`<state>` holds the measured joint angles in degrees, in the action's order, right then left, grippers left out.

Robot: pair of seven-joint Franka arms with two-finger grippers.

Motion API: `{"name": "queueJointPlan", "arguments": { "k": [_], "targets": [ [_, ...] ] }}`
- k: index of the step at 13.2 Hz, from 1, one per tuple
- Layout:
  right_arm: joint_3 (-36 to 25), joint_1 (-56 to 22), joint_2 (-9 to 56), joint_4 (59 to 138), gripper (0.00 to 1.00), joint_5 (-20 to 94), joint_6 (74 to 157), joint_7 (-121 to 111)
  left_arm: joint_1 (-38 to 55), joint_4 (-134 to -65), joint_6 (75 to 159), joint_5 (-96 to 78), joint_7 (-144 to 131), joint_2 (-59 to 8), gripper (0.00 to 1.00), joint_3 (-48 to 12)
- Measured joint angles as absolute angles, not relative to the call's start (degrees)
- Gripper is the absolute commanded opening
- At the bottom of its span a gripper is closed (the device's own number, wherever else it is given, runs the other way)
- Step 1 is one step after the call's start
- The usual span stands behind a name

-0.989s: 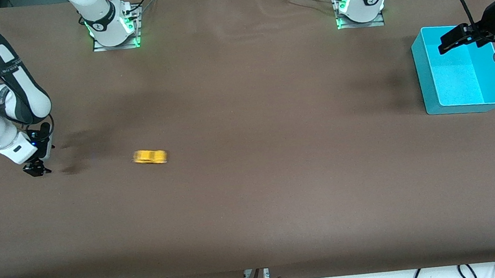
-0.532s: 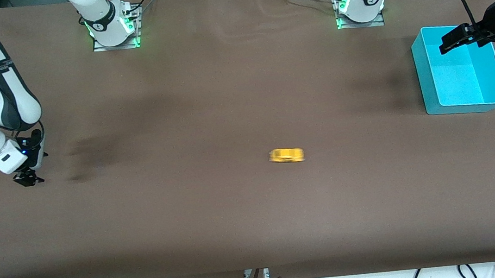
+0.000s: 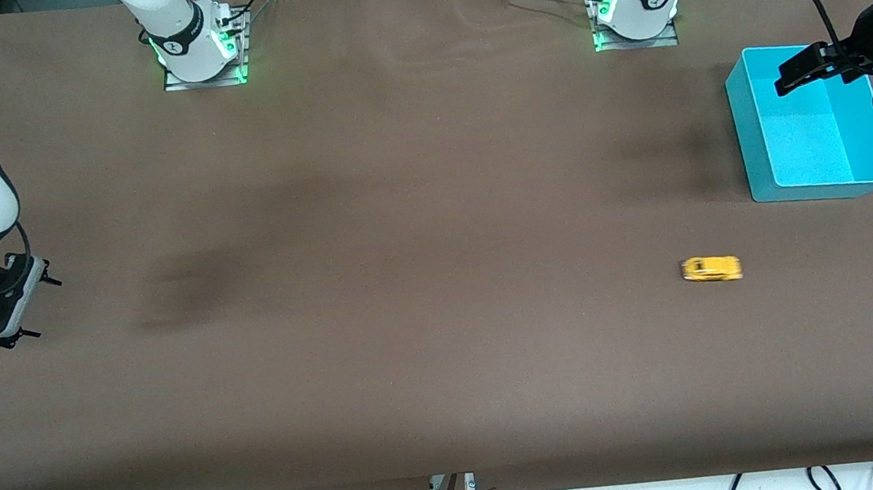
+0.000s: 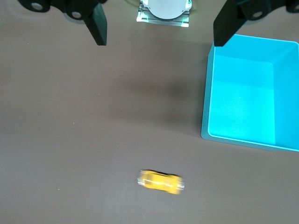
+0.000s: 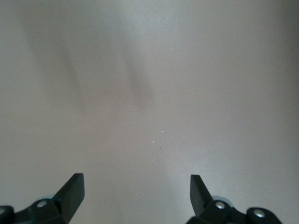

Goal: Wind and store yellow beetle car
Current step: 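Move the left gripper toward the car while the right gripper retracts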

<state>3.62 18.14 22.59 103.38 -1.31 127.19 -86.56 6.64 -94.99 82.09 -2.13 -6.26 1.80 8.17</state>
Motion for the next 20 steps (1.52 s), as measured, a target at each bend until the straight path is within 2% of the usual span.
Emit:
{"name": "queueJointPlan", "arguments": {
  "k": [3,9,13,17,20],
  "targets": [
    [4.28,18.02,22.61,100.81,1.0,-1.18,123.5,-79.54,6.61,-95.64,82.56,-2.13,-6.26,1.62,1.0,8.17],
    [5.25,14.73,22.46,92.18,1.0,-0.92,111.67,-54.76,5.23,-98.99,89.5,-2.1,-4.0,-0.3,1.0,8.29],
    [7.41,10.47,21.99,87.15,1.0,-0.88,102.28,-34.6,2.15,-102.24,98.84,-2.07,10.82,-3.54,1.0,11.59],
    [12.45,10.15,20.71,84.13,1.0,-0.87,95.72,-18.23,-2.72,-105.24,108.26,-2.07,32.01,-7.75,1.0,12.15],
    [13.19,10.15,18.26,82.36,1.0,-0.04,89.96,-12.9,-6.9,-107.47,117.01,-2.06,50.51,-11.38,1.0,12.27]
  ]
}}
